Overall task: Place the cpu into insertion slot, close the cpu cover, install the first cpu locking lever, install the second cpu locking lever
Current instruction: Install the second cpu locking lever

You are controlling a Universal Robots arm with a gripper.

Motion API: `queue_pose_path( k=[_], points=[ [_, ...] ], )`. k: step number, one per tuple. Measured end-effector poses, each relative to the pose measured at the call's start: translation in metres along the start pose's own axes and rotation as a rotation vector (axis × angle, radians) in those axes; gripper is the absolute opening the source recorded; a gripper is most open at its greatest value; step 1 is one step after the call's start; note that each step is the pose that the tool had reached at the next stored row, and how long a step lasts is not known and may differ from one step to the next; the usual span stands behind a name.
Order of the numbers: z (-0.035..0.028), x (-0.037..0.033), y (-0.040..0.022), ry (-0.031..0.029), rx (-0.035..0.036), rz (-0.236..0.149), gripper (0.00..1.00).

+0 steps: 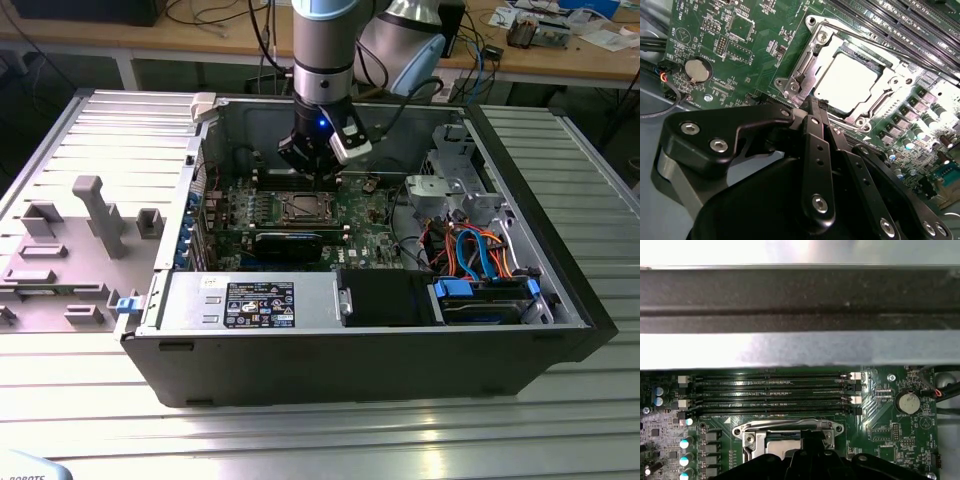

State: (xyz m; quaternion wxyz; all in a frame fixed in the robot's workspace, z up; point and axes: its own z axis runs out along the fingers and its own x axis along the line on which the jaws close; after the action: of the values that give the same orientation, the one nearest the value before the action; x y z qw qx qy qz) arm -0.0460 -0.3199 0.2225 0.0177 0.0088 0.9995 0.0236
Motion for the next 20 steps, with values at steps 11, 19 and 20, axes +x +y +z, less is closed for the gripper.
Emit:
queue_pose_path(
  k=[11, 19, 20],
  points=[
    [-0.0002, -0.0001, -0.0047, 0.0001, 0.0002, 0.0, 0.11],
    [-0.0003, -0.0003, -0.0079, 0.0002, 0.0002, 0.0, 0.11],
    [-0.0003, -0.0004, -0.0087, 0.0001, 0.0002, 0.0, 0.11]
  ],
)
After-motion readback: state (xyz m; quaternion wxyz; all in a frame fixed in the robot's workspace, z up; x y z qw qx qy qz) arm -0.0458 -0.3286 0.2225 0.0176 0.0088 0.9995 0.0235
